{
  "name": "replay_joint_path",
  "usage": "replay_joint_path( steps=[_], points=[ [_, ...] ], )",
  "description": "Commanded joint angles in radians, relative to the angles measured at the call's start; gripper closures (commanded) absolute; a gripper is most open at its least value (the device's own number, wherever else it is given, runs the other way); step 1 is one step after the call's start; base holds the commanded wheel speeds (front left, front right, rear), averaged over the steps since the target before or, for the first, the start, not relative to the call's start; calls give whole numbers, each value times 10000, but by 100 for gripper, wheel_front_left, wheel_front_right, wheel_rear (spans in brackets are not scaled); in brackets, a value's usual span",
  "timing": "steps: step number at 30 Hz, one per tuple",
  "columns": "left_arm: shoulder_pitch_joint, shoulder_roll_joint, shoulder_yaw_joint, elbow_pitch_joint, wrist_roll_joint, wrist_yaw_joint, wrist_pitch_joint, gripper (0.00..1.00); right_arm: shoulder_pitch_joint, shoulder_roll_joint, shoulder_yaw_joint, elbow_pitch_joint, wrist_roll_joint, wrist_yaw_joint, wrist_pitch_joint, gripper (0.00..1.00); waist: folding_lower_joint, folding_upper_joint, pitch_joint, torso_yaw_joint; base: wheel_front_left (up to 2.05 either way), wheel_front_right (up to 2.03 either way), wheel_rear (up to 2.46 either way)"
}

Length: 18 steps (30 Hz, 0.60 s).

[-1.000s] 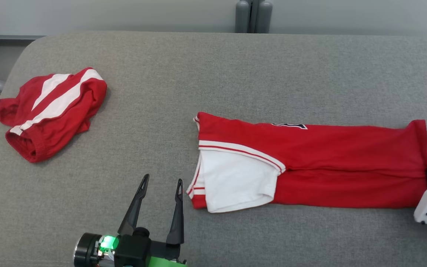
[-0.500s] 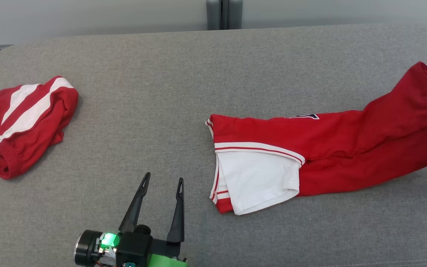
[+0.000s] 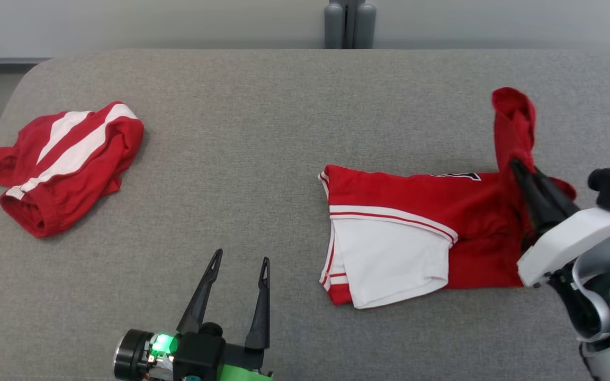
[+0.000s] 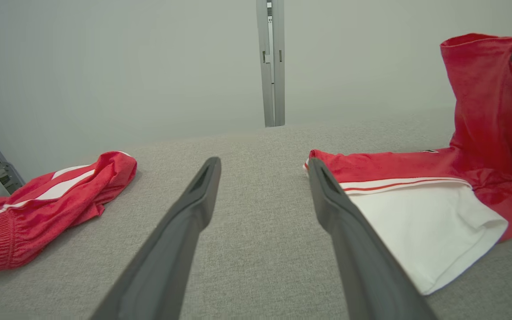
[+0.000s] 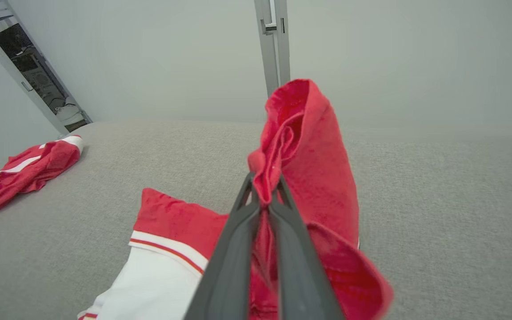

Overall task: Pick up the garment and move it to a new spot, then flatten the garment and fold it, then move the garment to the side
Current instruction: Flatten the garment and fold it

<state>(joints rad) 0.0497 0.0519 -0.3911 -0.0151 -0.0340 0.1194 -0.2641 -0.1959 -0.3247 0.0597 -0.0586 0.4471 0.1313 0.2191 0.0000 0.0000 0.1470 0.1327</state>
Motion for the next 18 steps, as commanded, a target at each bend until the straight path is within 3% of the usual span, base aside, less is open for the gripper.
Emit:
replay_joint_path(
  steps=[1, 9, 17, 18],
  points=[
    [-157, 4, 6, 23, 19, 14, -1, 0, 157, 266, 145, -209, -122, -12, 90, 100, 0, 0, 16, 303, 0, 0, 0],
    [-255, -9, -104, 17, -61, 21, -3, 0, 275, 1523, 977, 8, -462, -12, 137, 100, 0, 0, 99, 895, 0, 0, 0],
    [-383, -13, -209, 4, -187, 85, -3, 0, -106, 2140, 1776, 1229, -451, -12, -149, 100, 0, 0, 304, 1281, 0, 0, 0],
    [-393, -13, -228, -4, -245, 106, -3, 0, -167, 2157, 1871, 1372, -513, -12, -210, 94, 0, 0, 330, 1304, 0, 0, 0]
  ],
)
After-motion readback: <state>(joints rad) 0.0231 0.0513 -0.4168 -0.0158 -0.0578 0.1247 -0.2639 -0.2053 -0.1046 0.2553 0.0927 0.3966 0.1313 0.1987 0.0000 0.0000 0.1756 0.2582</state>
